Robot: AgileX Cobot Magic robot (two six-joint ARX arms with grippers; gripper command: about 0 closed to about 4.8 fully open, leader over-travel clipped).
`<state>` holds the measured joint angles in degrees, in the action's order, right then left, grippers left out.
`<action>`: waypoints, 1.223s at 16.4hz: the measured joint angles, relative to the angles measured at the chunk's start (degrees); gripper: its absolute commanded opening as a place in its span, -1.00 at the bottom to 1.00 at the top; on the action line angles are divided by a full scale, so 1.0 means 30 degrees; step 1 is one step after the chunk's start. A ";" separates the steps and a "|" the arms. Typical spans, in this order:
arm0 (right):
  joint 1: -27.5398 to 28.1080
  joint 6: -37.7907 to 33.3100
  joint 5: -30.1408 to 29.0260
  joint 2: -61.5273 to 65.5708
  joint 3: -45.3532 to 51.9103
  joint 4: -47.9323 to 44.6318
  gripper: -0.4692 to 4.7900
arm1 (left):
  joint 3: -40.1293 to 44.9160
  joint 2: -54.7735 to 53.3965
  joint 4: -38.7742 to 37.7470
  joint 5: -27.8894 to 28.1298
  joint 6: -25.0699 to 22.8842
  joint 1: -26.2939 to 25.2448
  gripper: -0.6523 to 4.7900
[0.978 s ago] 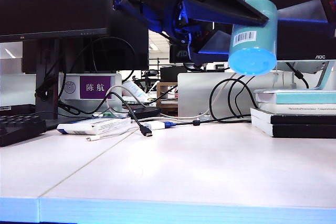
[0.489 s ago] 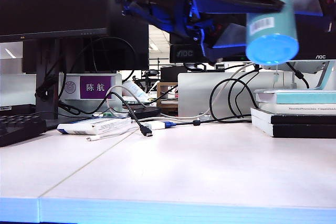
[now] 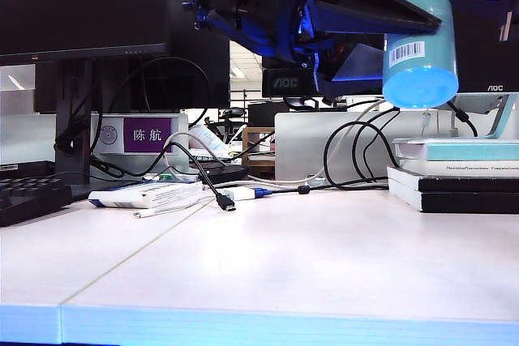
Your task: Pick up the sprayer with the left hand and remove the lid with the right hand then place it on the table.
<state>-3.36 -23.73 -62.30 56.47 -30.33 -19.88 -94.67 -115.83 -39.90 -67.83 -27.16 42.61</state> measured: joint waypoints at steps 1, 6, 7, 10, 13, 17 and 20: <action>-0.0007 0.0000 0.0211 0.0007 0.0000 -0.0015 -0.82 | -0.0036 0.0000 0.0015 0.0015 0.0073 -0.0087 -0.68; -0.0029 -0.0015 0.0998 0.0029 -0.0051 -0.0313 -0.82 | -0.0153 0.0051 0.0109 -0.0153 0.0291 -0.0750 -0.68; -0.0036 -0.0015 0.1202 0.0029 -0.0051 -0.0459 -0.82 | -0.0153 0.0051 0.0175 -0.0211 0.0313 -0.0809 -0.69; -0.0102 -0.0087 0.1749 0.0036 -0.0044 -0.0969 -0.82 | -0.0153 0.0051 0.0313 -0.0525 0.0364 -0.0969 -0.69; 0.0277 -0.0160 0.2441 0.0036 -0.0015 -0.1821 -0.82 | -0.0328 0.0066 0.0583 -0.0532 0.0401 -0.1086 -0.78; 0.0466 -0.0189 0.2404 0.0036 0.0051 -0.2557 -0.82 | -0.0335 0.0095 0.0670 -0.0532 0.0240 -0.1086 -0.78; 0.0889 -0.0146 0.4233 0.0007 -0.0175 -0.3905 -0.82 | -0.0138 0.0087 -0.0474 -0.0714 -0.0291 -0.1246 -0.78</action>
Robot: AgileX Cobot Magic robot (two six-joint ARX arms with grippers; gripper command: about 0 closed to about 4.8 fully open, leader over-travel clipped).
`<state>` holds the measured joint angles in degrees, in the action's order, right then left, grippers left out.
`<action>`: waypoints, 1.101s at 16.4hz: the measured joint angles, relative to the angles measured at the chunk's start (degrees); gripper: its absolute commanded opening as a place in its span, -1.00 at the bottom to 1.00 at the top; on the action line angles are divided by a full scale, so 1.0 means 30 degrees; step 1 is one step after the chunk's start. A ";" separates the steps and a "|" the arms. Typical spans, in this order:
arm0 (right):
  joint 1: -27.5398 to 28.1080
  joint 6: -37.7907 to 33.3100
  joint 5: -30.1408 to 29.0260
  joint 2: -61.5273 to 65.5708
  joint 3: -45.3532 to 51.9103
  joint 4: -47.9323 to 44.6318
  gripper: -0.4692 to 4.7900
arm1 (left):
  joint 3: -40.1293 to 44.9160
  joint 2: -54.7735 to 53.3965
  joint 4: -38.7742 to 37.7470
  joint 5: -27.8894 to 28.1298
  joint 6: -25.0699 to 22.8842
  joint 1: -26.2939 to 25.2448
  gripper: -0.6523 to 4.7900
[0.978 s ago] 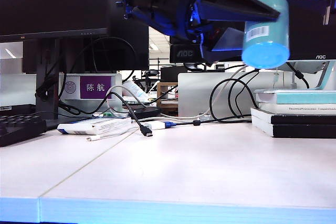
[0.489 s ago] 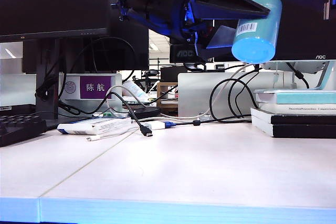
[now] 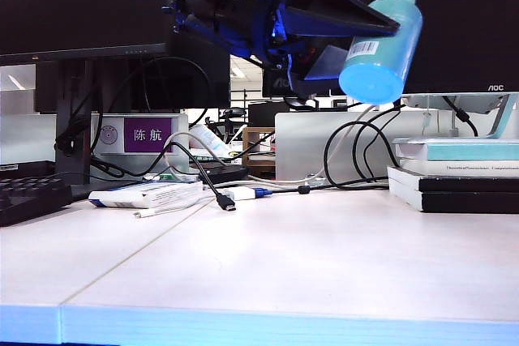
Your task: Pick up the sprayer with the left hand and remove the lid with the right hand then place it on the table.
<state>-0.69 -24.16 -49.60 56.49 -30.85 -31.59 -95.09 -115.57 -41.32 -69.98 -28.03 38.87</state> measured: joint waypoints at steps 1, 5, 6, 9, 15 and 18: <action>-0.0175 0.0000 -0.0036 0.0029 0.0087 0.0138 -0.82 | -0.0044 0.0015 0.0117 -0.0044 -0.0102 0.0058 -0.78; 0.0248 0.0000 0.0182 0.0015 0.0080 0.0270 -0.83 | -0.0044 0.0036 0.0109 0.4473 -0.0175 -0.0976 -0.78; 0.0306 0.0007 0.0583 -0.0007 0.0051 0.0670 -0.83 | -0.0044 0.0036 0.0117 0.5457 -0.0160 -0.1537 -0.78; 0.0248 0.0488 0.2310 0.0000 0.0051 0.3555 -0.83 | -0.0044 0.0452 0.0138 0.7431 0.0015 -0.2208 -0.78; 0.0211 0.3249 0.7184 0.0153 0.0219 0.7701 -0.83 | 0.0335 0.0794 0.4109 1.1832 0.2273 -0.2186 -0.78; 0.0211 0.3439 0.7963 0.0503 0.0219 0.7701 -0.83 | 0.1304 0.0794 0.8225 1.4265 0.4605 -0.2186 -0.78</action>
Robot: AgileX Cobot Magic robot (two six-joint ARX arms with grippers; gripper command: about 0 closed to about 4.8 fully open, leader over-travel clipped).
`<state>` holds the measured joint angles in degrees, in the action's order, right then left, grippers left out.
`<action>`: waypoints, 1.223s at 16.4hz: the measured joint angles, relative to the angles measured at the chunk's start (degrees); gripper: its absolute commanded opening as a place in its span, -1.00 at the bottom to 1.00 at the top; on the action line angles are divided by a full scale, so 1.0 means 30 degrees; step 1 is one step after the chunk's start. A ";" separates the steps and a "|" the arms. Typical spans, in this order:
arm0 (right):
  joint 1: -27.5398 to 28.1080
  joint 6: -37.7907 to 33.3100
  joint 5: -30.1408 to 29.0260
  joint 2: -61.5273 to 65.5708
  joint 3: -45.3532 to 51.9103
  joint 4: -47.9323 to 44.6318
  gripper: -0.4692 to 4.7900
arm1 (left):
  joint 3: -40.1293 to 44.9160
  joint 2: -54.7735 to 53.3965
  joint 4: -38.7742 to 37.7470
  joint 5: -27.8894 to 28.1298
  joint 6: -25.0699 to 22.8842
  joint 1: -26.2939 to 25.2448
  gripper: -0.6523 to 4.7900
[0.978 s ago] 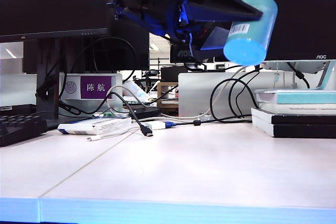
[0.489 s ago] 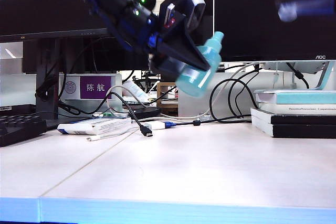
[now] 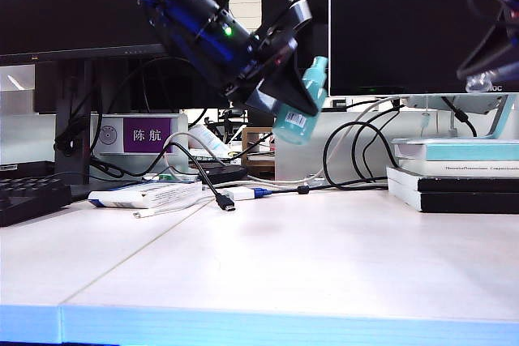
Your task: Pick up the sprayer with the left hand and remove the lid with the right hand then place it on the table.
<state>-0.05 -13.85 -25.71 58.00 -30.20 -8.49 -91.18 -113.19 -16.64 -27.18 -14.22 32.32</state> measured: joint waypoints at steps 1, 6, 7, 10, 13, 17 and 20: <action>0.0000 0.0029 0.0087 0.0131 0.0000 -0.0007 -0.83 | 0.0474 0.0000 0.1268 0.0364 0.0291 -0.0022 -0.78; -0.0007 0.0605 0.1457 0.0641 0.0168 0.0080 -0.82 | 0.4641 0.1107 0.6382 0.2521 0.1982 0.0597 -0.78; -0.0007 0.0663 0.1727 0.0670 0.0168 -0.0007 -0.82 | 0.5938 0.1778 0.7453 0.2878 0.2222 0.0729 -0.78; -0.0015 0.0714 0.2055 0.1209 0.0160 -0.0561 -0.83 | 0.8874 0.3504 1.1213 0.4277 0.3009 0.1158 -0.78; -0.0525 0.0721 0.2659 0.2798 0.0444 -0.1639 -0.83 | 1.2080 0.4575 1.5737 0.6499 0.3592 0.1821 -0.78; -0.1246 0.0204 0.3060 0.5559 0.1865 -0.4714 -0.83 | 1.5081 0.4102 1.8054 0.7883 0.4575 0.1756 -0.78; -0.1421 0.0073 0.3359 0.7548 0.1880 -0.6120 -0.83 | 1.5912 0.4095 1.9212 0.8932 0.5646 0.1158 -0.78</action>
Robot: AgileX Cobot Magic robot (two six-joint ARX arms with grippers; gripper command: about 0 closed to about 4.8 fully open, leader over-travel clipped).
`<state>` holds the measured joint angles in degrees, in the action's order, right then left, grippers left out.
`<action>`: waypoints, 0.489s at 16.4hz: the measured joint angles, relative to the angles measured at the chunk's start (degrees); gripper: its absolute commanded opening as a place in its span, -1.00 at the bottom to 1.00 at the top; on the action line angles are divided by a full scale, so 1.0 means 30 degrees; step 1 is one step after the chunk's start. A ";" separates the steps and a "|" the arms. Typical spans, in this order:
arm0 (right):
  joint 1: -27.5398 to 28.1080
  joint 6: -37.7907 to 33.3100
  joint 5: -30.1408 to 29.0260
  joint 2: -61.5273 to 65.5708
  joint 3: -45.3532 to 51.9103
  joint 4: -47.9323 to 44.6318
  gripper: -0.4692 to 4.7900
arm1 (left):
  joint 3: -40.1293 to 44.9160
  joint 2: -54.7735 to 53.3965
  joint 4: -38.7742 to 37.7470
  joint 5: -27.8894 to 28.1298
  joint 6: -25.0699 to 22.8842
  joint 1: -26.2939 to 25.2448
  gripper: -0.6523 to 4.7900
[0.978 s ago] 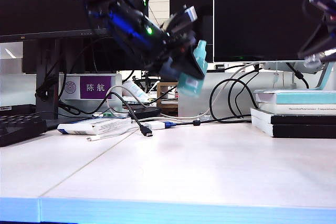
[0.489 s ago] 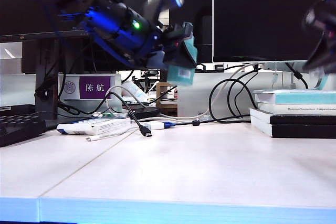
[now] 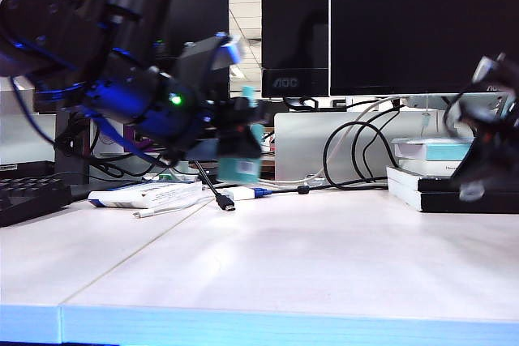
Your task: Pick up the sprayer with the left hand and remove the lid with the right hand then place it on the table.
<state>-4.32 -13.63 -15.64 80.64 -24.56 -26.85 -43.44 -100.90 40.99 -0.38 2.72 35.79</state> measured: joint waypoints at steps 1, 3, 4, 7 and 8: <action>-0.0015 -0.0015 0.0007 0.0597 0.0000 -0.0321 -0.83 | -0.0007 -0.0109 0.0255 0.0029 0.0423 -0.0197 -0.78; -0.0007 -0.0022 0.0051 0.1719 0.0015 -0.1093 -0.83 | -0.0029 -0.0685 0.0459 -0.0015 0.1749 -0.0466 -0.78; -0.0007 -0.0022 0.0073 0.2069 0.0007 -0.1392 -0.83 | -0.0022 -0.1035 0.0393 -0.0328 0.2222 -0.0452 -0.78; -0.0007 -0.0022 0.0073 0.2929 0.0022 -0.2098 -0.83 | -0.0022 -0.1785 0.0299 -0.1188 0.2805 -0.0189 -0.78; -0.0007 -0.0022 0.0080 0.2994 0.0022 -0.2259 -0.83 | -0.0022 -0.2047 0.0124 -0.1297 0.3082 -0.0182 -0.78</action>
<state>-4.34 -13.69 -15.40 89.62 -24.49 -33.63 -43.51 -107.04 41.36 -4.27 11.97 35.24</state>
